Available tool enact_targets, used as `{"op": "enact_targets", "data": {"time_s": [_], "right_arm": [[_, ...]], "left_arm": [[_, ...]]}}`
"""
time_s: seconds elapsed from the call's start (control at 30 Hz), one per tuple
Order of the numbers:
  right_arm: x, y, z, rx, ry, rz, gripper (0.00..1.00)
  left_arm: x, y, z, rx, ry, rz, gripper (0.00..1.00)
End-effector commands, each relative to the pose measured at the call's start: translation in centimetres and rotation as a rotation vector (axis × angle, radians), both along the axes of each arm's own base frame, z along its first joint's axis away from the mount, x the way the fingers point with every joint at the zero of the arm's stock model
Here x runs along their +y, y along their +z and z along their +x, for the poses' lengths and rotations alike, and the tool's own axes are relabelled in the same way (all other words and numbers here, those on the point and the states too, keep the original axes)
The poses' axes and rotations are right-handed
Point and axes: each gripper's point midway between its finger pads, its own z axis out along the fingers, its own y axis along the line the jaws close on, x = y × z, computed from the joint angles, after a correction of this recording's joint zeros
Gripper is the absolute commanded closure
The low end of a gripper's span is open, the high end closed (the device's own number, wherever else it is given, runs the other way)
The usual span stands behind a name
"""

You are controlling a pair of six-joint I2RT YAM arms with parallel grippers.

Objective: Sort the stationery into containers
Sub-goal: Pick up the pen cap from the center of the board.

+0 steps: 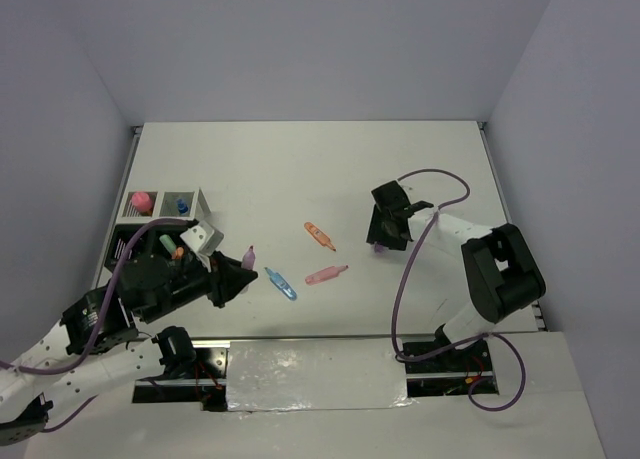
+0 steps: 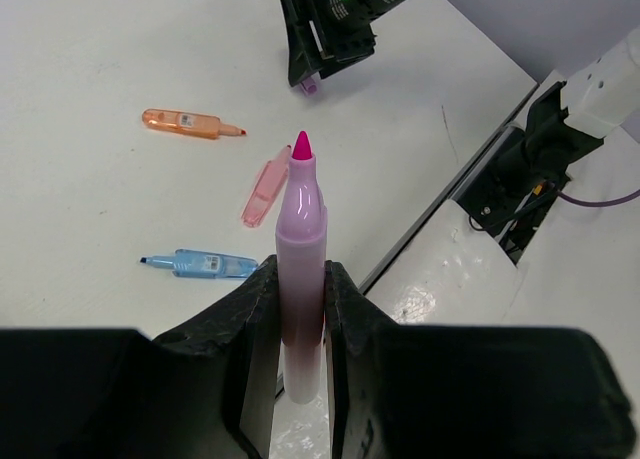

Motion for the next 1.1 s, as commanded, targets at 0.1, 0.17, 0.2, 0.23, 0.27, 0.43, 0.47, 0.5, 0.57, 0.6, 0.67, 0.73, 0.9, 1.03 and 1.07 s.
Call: {"op": "enact_targets", "data": {"time_s": [0.1, 0.17, 0.2, 0.23, 0.27, 0.43, 0.47, 0.5, 0.57, 0.6, 0.67, 0.73, 0.9, 1.03, 1.07], "right_arm": [[-1.0, -0.4, 0.2, 0.009, -0.007, -0.056, 0.45], [-1.0, -0.5, 0.4, 0.010, -0.004, -0.064, 0.46], [-1.1, -0.8, 0.4, 0.018, -0.003, -0.071, 0.47], [-1.0, -0.7, 0.6, 0.017, -0.003, -0.073, 0.49], [-1.0, -0.8, 0.6, 0.020, -0.001, -0.074, 0.49], [-1.0, -1.3, 0.8, 0.032, 0.002, -0.088, 0.54], [-1.1, -1.4, 0.7, 0.036, 0.003, -0.092, 0.55], [-1.2, -1.4, 0.8, 0.037, 0.002, -0.099, 0.55], [-1.1, -1.4, 0.8, 0.038, 0.010, -0.100, 0.56], [-1.0, -1.3, 0.9, 0.037, 0.023, -0.103, 0.57], [-1.1, -1.5, 0.9, 0.043, 0.030, -0.110, 0.57], [-1.0, -1.5, 0.9, 0.055, 0.049, -0.114, 0.57], [-0.5, -1.5, 0.6, 0.059, 0.100, -0.093, 0.78], [1.3, -0.8, 0.3, 0.037, 0.158, 0.010, 1.00], [1.8, -0.6, 0.1, 0.032, 0.168, 0.043, 1.00]], "left_arm": [[-0.2, 1.3, -0.3, -0.037, -0.022, -0.048, 1.00], [-0.2, 1.3, -0.3, -0.037, -0.025, -0.049, 1.00], [-0.2, 1.3, -0.4, -0.037, -0.026, -0.052, 1.00], [-0.2, 1.3, -0.4, -0.038, -0.026, -0.053, 1.00], [-0.1, 1.4, -0.4, -0.038, -0.026, -0.054, 1.00], [-0.1, 1.4, -0.5, -0.039, -0.028, -0.056, 1.00], [-0.1, 1.5, -0.5, -0.040, -0.027, -0.061, 1.00], [-0.1, 1.4, -0.5, -0.040, -0.027, -0.059, 1.00], [-0.2, 1.4, -0.5, -0.038, -0.030, -0.058, 1.00], [-0.2, 1.4, -0.5, -0.038, -0.032, -0.059, 1.00], [-0.3, 1.2, -0.5, -0.034, -0.032, -0.053, 1.00], [-0.3, 1.3, -0.5, -0.035, -0.033, -0.055, 1.00], [-0.2, 1.4, -0.5, -0.036, -0.029, -0.058, 1.00], [-0.1, 1.2, -0.3, -0.030, -0.016, -0.051, 1.00], [-0.2, 1.2, -0.1, -0.027, -0.007, -0.048, 1.00]]}}
